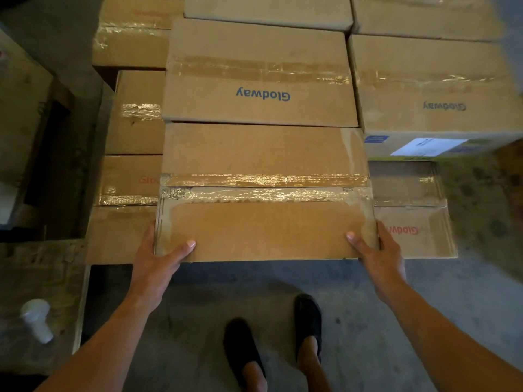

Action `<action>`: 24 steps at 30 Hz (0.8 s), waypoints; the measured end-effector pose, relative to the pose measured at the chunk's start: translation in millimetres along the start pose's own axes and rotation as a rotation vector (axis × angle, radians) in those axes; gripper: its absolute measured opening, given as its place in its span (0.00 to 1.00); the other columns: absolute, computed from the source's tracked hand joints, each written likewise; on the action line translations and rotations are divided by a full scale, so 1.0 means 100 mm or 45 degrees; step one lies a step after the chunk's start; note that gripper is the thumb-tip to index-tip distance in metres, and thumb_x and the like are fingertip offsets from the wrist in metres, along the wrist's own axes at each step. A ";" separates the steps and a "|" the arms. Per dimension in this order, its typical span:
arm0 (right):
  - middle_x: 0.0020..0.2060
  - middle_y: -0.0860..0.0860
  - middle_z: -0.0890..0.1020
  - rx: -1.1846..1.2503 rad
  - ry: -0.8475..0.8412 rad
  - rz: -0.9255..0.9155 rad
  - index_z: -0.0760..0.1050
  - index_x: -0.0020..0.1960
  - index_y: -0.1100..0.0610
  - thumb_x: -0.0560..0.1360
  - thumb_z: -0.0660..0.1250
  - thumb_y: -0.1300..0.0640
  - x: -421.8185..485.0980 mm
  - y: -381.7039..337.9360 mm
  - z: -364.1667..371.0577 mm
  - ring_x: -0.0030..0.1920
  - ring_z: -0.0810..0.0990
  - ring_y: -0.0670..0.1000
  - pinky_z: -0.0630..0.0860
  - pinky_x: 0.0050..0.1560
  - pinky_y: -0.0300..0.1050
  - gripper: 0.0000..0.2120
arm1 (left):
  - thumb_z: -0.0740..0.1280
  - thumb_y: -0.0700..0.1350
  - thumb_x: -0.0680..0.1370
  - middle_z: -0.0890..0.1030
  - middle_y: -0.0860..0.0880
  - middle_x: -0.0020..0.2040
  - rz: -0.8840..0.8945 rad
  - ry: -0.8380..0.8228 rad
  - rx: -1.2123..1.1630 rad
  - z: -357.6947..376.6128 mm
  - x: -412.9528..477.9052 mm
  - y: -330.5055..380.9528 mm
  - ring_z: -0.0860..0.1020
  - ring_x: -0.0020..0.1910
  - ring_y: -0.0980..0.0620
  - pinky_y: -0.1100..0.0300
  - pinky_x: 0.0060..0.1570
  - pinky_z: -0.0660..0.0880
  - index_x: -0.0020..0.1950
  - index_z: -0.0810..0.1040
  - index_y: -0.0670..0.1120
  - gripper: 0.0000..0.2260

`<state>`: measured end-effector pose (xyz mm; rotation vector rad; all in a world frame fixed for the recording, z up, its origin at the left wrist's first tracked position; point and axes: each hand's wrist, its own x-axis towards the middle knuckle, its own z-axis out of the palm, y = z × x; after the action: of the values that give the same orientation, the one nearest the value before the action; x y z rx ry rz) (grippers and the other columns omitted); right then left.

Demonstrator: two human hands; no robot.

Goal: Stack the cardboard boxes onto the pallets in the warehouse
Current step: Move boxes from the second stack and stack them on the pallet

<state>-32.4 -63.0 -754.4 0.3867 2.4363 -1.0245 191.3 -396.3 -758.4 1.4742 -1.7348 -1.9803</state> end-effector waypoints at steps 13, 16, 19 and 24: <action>0.77 0.57 0.65 -0.293 0.079 -0.211 0.58 0.81 0.50 0.78 0.67 0.42 -0.48 -0.85 -0.87 0.76 0.64 0.60 0.64 0.71 0.58 0.36 | 0.63 0.63 0.77 0.68 0.46 0.75 0.530 0.120 0.919 0.30 -0.60 1.23 0.69 0.71 0.42 0.42 0.68 0.69 0.78 0.62 0.52 0.32; 0.76 0.57 0.68 -0.268 0.225 -0.290 0.64 0.79 0.52 0.78 0.66 0.40 -0.76 -1.32 -1.43 0.73 0.69 0.60 0.68 0.68 0.55 0.33 | 0.65 0.57 0.80 0.67 0.46 0.76 0.690 0.058 1.072 0.58 -0.84 2.04 0.69 0.71 0.43 0.46 0.67 0.69 0.78 0.63 0.49 0.29; 0.70 0.57 0.75 -0.276 0.387 -0.406 0.71 0.73 0.53 0.78 0.65 0.39 -1.04 -1.70 -2.11 0.67 0.74 0.60 0.71 0.63 0.52 0.28 | 0.68 0.53 0.79 0.72 0.39 0.72 0.942 -0.002 1.135 0.95 -1.15 2.91 0.71 0.70 0.39 0.46 0.68 0.69 0.75 0.68 0.41 0.28; 0.66 0.58 0.77 -0.217 0.619 -0.475 0.72 0.70 0.53 0.78 0.64 0.39 -1.46 -2.06 -3.28 0.64 0.76 0.62 0.72 0.60 0.54 0.25 | 0.63 0.60 0.77 0.73 0.37 0.70 1.305 -0.099 1.150 1.77 -1.74 4.02 0.72 0.69 0.37 0.47 0.66 0.71 0.74 0.70 0.38 0.34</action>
<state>-96.5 23.9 -355.3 0.1313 3.0952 -0.9363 -36.6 -296.9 -356.8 0.3152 -2.7565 -0.7432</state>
